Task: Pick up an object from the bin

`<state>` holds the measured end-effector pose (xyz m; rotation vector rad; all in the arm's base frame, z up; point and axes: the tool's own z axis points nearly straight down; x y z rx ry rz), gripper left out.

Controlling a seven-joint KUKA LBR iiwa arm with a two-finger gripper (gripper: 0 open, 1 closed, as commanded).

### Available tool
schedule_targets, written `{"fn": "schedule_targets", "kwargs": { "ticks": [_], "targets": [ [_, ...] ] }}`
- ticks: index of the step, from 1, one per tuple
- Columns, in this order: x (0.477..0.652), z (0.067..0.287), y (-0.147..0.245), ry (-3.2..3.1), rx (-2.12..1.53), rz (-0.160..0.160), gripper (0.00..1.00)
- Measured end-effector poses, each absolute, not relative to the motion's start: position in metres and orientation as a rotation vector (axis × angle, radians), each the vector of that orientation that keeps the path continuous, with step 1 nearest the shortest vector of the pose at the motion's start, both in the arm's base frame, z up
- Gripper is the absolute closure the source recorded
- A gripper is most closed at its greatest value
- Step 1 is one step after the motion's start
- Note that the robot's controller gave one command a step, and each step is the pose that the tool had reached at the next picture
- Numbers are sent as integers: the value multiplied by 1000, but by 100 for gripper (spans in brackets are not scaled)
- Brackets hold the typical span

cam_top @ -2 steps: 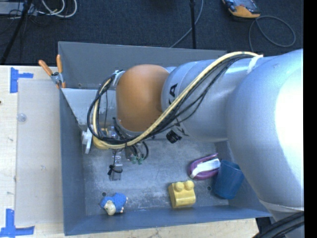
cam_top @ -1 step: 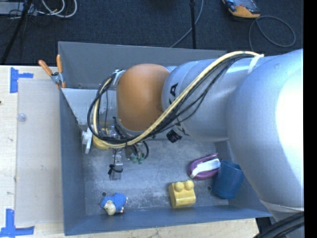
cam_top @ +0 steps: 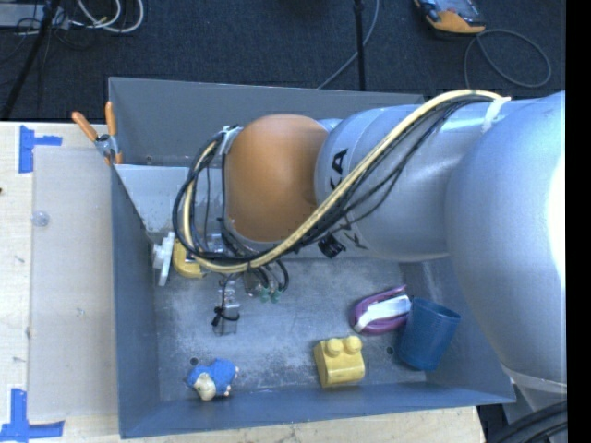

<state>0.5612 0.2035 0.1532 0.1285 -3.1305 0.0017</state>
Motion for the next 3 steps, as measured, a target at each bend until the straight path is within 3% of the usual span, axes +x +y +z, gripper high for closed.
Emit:
{"fn": "schedule_targets", "kwargs": {
  "ticks": [1, 2, 3],
  "targets": [
    [557, 172, 188, -3113, 454, -3, 0],
    [498, 91, 168, -3095, 461, 0, 100],
    [498, 91, 168, -3097, 458, 0, 0]
  ]
}}
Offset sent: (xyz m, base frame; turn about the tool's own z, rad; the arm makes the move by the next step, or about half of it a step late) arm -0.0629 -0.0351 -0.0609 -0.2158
